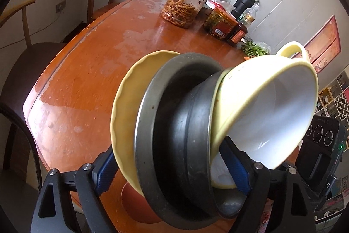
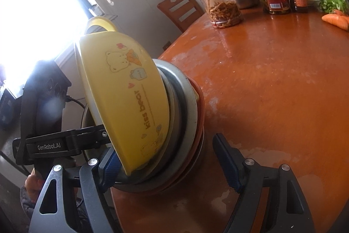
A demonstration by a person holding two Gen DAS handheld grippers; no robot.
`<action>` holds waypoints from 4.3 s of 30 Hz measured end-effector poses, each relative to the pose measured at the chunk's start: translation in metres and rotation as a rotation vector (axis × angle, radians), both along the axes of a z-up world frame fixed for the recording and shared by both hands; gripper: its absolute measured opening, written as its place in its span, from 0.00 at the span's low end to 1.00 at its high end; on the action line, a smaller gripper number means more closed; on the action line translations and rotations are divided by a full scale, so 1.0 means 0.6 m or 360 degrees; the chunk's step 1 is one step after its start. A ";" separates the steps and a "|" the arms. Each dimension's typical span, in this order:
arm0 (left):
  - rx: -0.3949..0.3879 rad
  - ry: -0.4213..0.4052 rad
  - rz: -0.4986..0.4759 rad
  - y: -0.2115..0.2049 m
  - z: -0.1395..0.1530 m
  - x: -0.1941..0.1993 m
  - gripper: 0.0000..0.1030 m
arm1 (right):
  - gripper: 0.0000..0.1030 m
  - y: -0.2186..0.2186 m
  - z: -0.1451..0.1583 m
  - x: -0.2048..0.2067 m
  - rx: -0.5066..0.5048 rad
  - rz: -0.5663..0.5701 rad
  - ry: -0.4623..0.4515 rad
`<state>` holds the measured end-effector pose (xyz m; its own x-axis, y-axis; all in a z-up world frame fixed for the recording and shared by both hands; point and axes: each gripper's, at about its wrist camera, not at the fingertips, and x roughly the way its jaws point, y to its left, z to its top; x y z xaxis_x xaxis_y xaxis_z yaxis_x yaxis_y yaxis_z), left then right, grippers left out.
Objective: Organize plates and bowls
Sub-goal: 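Lift and carry the combined stack toward the table middle with the left gripper, then lower the combined stack onto the table and open the left gripper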
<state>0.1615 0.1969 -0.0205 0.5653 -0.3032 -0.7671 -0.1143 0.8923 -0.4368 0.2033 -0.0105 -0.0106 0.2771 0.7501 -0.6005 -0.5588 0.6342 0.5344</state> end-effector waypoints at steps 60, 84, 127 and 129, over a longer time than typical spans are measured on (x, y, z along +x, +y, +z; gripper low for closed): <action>0.0019 -0.0026 -0.0189 -0.154 -0.006 0.064 0.87 | 0.75 -0.159 0.003 0.012 -0.0065 -0.0174 -0.0050; 0.0012 -0.0021 -0.0357 -0.303 0.002 0.109 0.86 | 0.75 -0.302 -0.001 0.013 -0.0080 -0.0326 -0.0044; -0.0061 -0.0019 -0.0446 -0.386 -0.004 0.125 0.85 | 0.76 -0.406 0.004 -0.010 -0.0058 -0.0447 -0.0018; -0.0055 -0.0026 -0.0437 -0.382 -0.003 0.124 0.85 | 0.76 -0.403 0.006 -0.012 -0.0073 -0.0452 -0.0037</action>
